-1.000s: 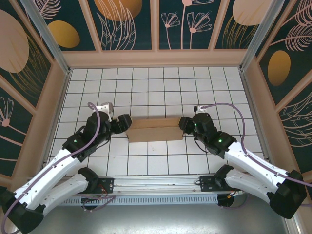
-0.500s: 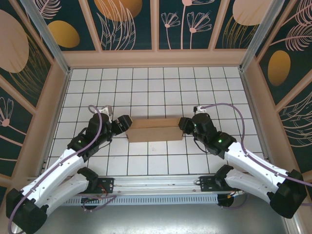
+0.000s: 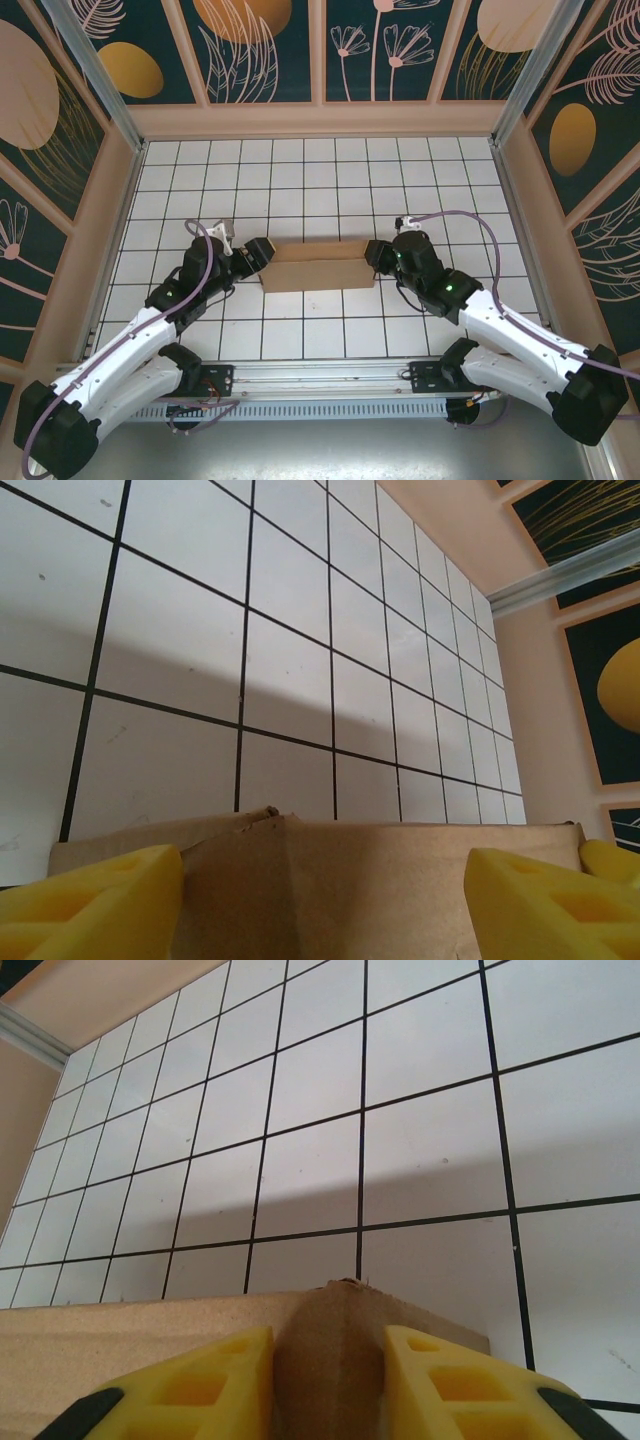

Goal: Fold the paper box

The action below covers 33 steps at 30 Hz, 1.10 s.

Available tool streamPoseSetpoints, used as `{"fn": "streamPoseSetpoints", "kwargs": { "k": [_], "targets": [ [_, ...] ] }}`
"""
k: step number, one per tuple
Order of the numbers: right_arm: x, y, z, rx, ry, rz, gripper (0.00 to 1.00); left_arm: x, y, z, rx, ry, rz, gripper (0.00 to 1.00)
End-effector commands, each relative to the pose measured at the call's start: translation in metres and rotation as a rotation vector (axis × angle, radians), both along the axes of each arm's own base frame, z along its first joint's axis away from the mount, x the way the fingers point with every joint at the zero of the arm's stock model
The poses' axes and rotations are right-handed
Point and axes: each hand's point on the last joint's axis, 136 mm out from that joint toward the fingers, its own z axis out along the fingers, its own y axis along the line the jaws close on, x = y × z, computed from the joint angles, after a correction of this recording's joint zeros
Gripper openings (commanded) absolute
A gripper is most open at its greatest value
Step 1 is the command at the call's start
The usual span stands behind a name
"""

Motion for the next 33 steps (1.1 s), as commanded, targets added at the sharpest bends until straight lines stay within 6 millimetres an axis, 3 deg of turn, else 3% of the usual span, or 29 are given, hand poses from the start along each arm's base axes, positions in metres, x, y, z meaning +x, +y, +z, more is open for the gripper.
{"fn": "streamPoseSetpoints", "kwargs": {
  "k": [1,6,10,16,20,21,22,23,27,33],
  "targets": [
    [-0.018,0.002,-0.017,-0.11,0.079,0.095,0.35,0.002,0.0,0.022,0.046,-0.053,-0.025,0.77],
    [-0.006,-0.008,0.011,-0.154,0.022,0.079,0.58,0.012,0.021,0.044,0.229,-0.102,0.031,0.84],
    [0.001,-0.004,0.04,-0.125,-0.026,0.119,0.66,0.02,0.025,0.064,0.301,-0.153,0.029,0.88],
    [0.008,-0.002,0.096,-0.184,-0.169,0.198,0.63,0.023,0.039,0.115,0.494,-0.352,-0.006,0.93],
    [0.006,0.005,0.13,-0.228,-0.327,0.296,0.56,0.015,0.03,0.135,0.649,-0.549,-0.168,0.83],
    [-0.003,0.014,0.138,-0.218,-0.394,0.378,0.51,0.009,0.02,0.132,0.684,-0.609,-0.269,0.76],
    [-0.013,0.023,0.144,-0.21,-0.478,0.47,0.34,0.0,0.01,0.124,0.742,-0.685,-0.392,0.62],
    [-0.022,0.029,0.149,-0.213,-0.552,0.536,0.31,-0.003,0.008,0.117,0.789,-0.717,-0.442,0.61],
    [-0.043,0.036,0.155,-0.329,-0.818,0.707,0.3,-0.009,0.012,0.094,0.95,-0.779,-0.56,0.62],
    [-0.06,0.035,0.121,-0.649,-0.911,1.013,0.34,-0.031,0.009,0.066,1.082,-0.89,-0.778,0.58]
  ]
}}
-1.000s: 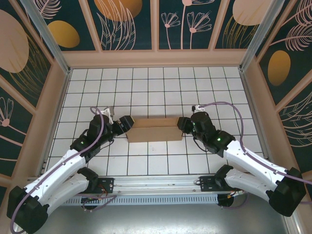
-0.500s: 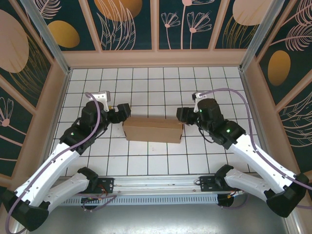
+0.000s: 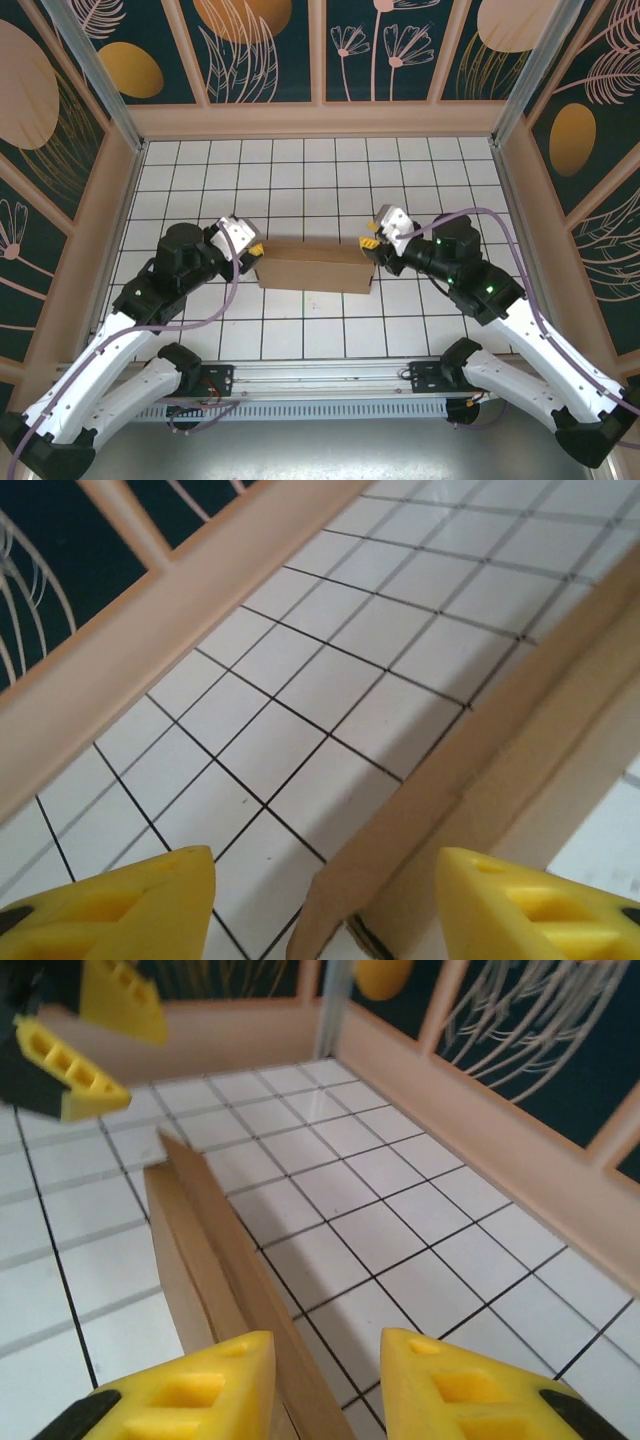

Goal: Fold the paper box

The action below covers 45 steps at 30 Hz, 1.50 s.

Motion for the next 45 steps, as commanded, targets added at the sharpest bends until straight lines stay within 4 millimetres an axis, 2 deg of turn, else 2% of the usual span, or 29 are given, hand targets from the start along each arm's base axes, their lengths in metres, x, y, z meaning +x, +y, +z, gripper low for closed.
{"fn": "streamPoseSetpoints", "kwargs": {
  "k": [1,7,11,17,18,20,26,30,35,37,40,45],
  "targets": [
    [-0.014,0.001,-0.014,-0.229,-0.19,0.191,0.35,-0.014,-0.003,-0.02,0.183,-0.079,-0.174,0.58],
    [-0.012,-0.005,-0.022,-0.276,-0.197,0.245,0.43,-0.003,0.008,-0.024,0.147,-0.053,-0.225,0.59],
    [-0.003,-0.011,-0.042,-0.331,-0.128,0.232,0.43,0.003,0.021,-0.042,0.217,-0.01,-0.219,0.56],
    [0.005,-0.017,-0.056,-0.351,-0.111,0.198,0.44,0.012,0.015,-0.047,0.227,0.065,-0.26,0.49],
    [0.013,-0.024,-0.059,-0.356,-0.105,0.158,0.44,0.014,0.016,-0.048,0.236,0.064,-0.251,0.47],
    [0.017,-0.027,-0.064,-0.364,-0.097,0.135,0.42,0.022,0.019,-0.048,0.252,0.051,-0.222,0.41],
    [0.03,-0.04,-0.079,-0.398,-0.095,0.055,0.41,0.03,0.019,-0.055,0.247,0.058,-0.204,0.3],
    [0.03,-0.042,-0.086,-0.394,-0.087,0.043,0.41,0.031,0.021,-0.059,0.253,0.051,-0.186,0.23],
    [0.028,-0.045,-0.096,-0.395,-0.059,0.035,0.39,0.031,0.021,-0.06,0.243,0.039,-0.179,0.19],
    [0.028,-0.047,-0.098,-0.392,-0.052,0.027,0.38,0.03,0.019,-0.059,0.242,0.036,-0.184,0.18],
    [0.028,-0.05,-0.099,-0.382,-0.043,0.012,0.3,0.031,0.018,-0.059,0.247,0.038,-0.185,0.16],
    [0.026,-0.051,-0.098,-0.362,-0.028,0.0,0.07,0.03,0.014,-0.06,0.252,0.05,-0.199,0.08]
  ]
}}
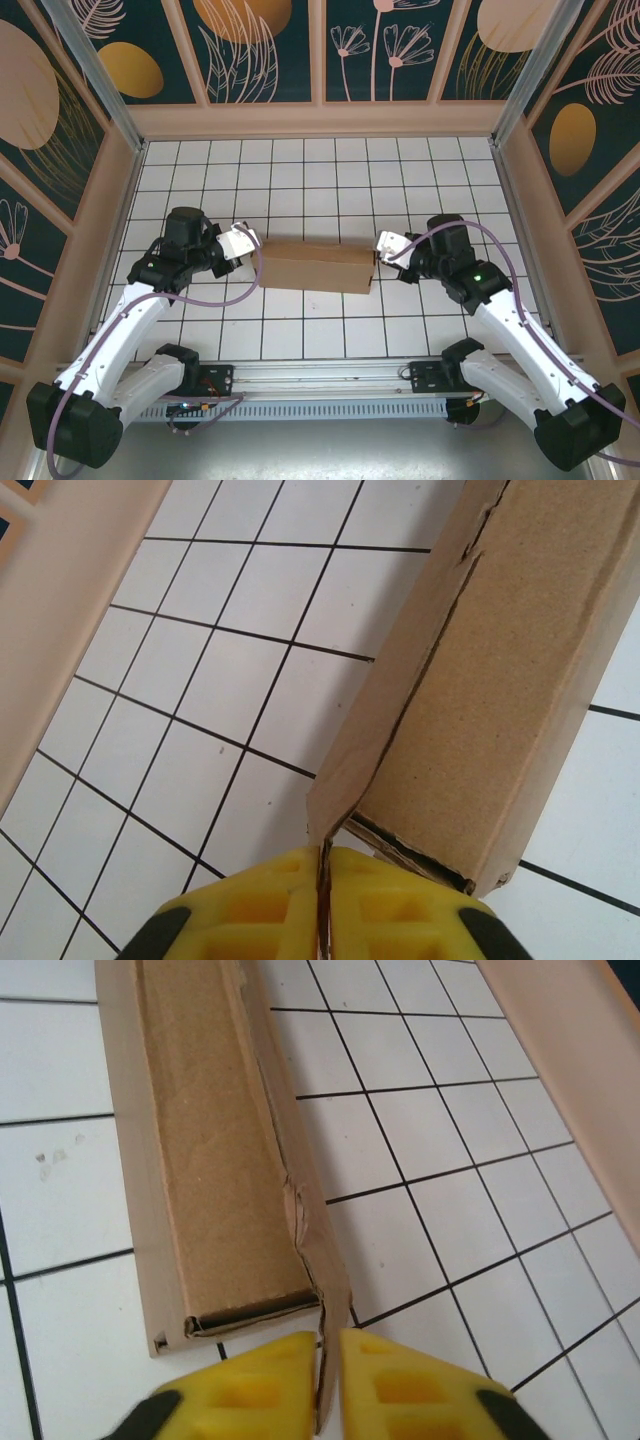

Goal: Fold the paper box

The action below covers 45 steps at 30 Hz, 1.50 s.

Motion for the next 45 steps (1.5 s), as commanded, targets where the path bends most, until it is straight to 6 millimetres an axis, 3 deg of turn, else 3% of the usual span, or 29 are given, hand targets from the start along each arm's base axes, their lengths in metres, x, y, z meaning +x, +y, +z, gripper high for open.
{"fn": "streamPoseSetpoints", "kwargs": {
  "k": [1,4,15,23,32,39,45],
  "targets": [
    [0.001,-0.001,0.005,0.031,-0.007,-0.023,0.03,0.002,-0.005,0.005,-0.009,-0.013,-0.013,0.07],
    [0.0,0.002,0.012,0.059,0.006,-0.02,0.0,0.001,-0.007,0.007,-0.012,-0.012,-0.018,0.0],
    [0.001,0.022,0.031,0.172,0.102,-0.039,0.0,-0.01,-0.023,0.017,-0.122,0.058,-0.01,0.0],
    [0.008,0.029,0.039,0.25,0.17,-0.179,0.0,-0.022,-0.033,0.031,-0.243,0.186,0.026,0.0],
    [0.017,0.03,0.036,0.297,0.307,-0.362,0.0,-0.007,-0.041,0.054,-0.468,0.352,0.25,0.0],
    [0.03,0.025,0.035,0.414,0.448,-0.567,0.0,0.001,-0.037,0.051,-0.544,0.489,0.428,0.0],
    [0.036,0.029,0.023,0.445,0.62,-0.666,0.0,0.01,-0.032,0.03,-0.524,0.559,0.542,0.0]
  ]
}}
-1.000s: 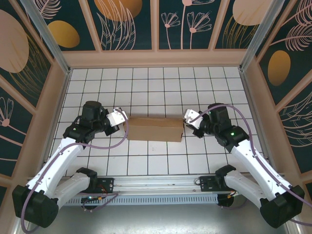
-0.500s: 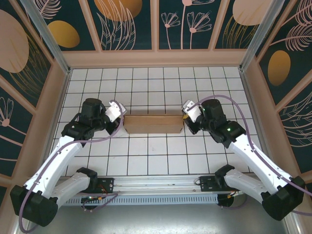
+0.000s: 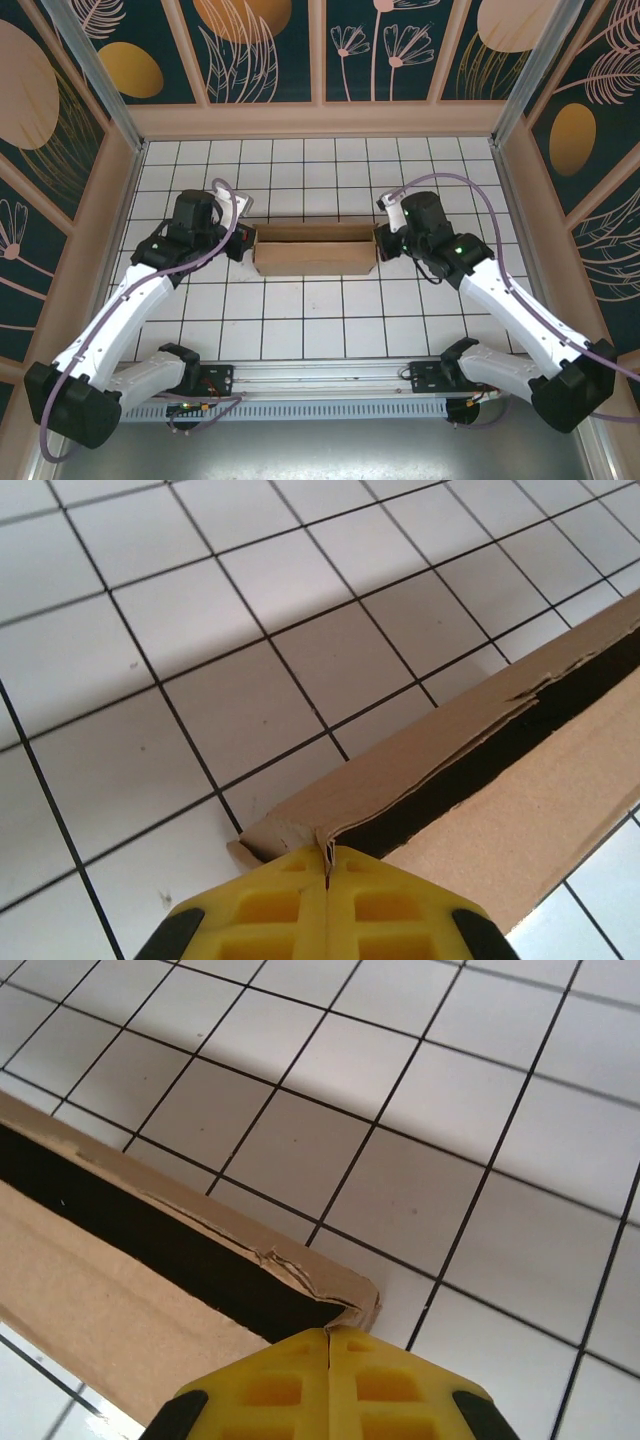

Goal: Fold the paper box

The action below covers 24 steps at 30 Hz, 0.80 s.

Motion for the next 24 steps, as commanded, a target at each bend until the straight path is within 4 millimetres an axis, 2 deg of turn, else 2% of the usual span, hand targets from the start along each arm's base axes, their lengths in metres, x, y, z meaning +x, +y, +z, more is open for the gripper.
{"fn": "streamPoseSetpoints", "kwargs": {
  "k": [1,6,11,16,20,21,24],
  "targets": [
    [-0.004,0.015,0.005,0.124,0.11,-0.016,0.0,0.001,-0.01,0.003,-0.05,0.052,0.021,0.0],
    [0.0,0.016,-0.006,0.148,0.152,-0.03,0.0,0.013,-0.002,-0.01,-0.007,0.069,0.09,0.0],
    [0.004,0.013,-0.014,0.116,0.163,-0.043,0.0,0.014,-0.002,-0.021,0.018,0.102,0.089,0.0],
    [-0.001,0.016,-0.015,0.115,0.22,-0.032,0.0,0.017,0.001,-0.02,0.037,0.081,0.099,0.0],
    [0.01,0.005,-0.01,0.133,0.261,-0.079,0.0,0.02,0.004,-0.03,0.065,0.105,0.114,0.0],
    [0.013,0.004,-0.007,0.142,0.264,-0.086,0.0,0.025,0.002,-0.021,0.057,0.084,0.116,0.0],
    [0.013,0.008,-0.005,0.161,0.275,-0.064,0.0,0.027,0.001,-0.022,0.053,0.094,0.116,0.0]
  ]
}}
